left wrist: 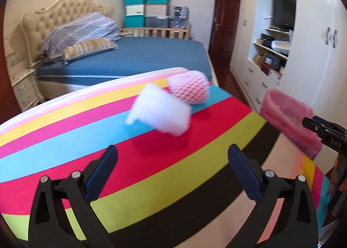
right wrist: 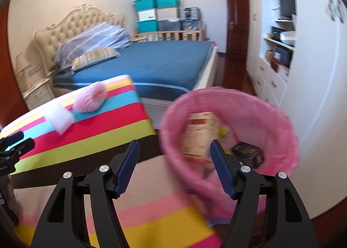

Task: Collect trash
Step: 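Move both open grippers back to the foam block and fruit net, then grasp the pink foam fruit net with the right gripper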

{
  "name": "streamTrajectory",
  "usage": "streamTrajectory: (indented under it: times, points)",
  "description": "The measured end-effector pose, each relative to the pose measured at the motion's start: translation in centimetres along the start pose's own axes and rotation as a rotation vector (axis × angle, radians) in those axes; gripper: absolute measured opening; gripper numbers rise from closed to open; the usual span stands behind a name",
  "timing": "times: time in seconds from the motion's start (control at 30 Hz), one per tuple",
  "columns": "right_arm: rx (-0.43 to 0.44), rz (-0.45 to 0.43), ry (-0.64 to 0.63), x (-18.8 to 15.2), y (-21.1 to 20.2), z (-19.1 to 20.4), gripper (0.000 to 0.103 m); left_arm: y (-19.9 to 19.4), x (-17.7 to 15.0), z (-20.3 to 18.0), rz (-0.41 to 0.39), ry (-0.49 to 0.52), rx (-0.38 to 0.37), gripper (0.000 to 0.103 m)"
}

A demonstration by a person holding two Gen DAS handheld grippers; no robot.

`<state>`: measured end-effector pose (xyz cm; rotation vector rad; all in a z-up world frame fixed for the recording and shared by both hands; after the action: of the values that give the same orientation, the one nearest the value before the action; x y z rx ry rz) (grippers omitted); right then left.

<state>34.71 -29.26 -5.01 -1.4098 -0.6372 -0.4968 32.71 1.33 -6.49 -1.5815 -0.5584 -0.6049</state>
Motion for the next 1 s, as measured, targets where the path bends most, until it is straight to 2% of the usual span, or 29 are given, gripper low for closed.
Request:
streamTrajectory:
  times: [0.13, 0.27, 0.4, 0.63, 0.83, 0.97, 1.0]
  points:
    - [0.029, 0.013, -0.057, 0.9, 0.7, 3.0, 0.069, -0.3, -0.2, 1.8, 0.006, -0.051, 0.001, 0.098]
    - [0.065, 0.013, -0.097, 2.5, 1.5, 5.8, 0.069, 0.0, -0.3, 2.4, 0.040, -0.064, 0.037, 0.098]
    - [0.095, 0.017, -0.107, 4.9, 3.2, 7.8, 0.069, -0.5, -0.3, 2.9, 0.017, -0.098, 0.046, 0.098]
    - [0.140, 0.043, -0.148, 8.8, 7.1, 12.8, 0.069, -0.7, -0.5, 4.4, 0.010, -0.197, 0.037, 0.098]
    - [0.150, 0.075, -0.167, 10.8, 10.3, 15.7, 0.068, 0.1, -0.9, 6.5, 0.062, -0.292, 0.017, 0.098]
    - [0.160, 0.107, -0.163, 11.2, 12.1, 16.8, 0.066, 0.1, -1.0, 6.6, 0.066, -0.301, 0.010, 0.098]
    - [0.170, 0.113, -0.165, 11.2, 12.4, 17.0, 0.059, 0.1, -1.1, 6.5, 0.065, -0.297, 0.011, 0.098]
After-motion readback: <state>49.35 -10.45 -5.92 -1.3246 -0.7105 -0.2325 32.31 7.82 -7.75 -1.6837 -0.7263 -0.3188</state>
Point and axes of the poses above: each gripper's, at about its wrist camera, not at the fingertips, and y roughly the way its jaws point, z to its left, x to its top, the point moved 3 cm from there along y, roughly the way its jaws point, and after that the axes turned 11 degrees about z, right-handed, at the moved point
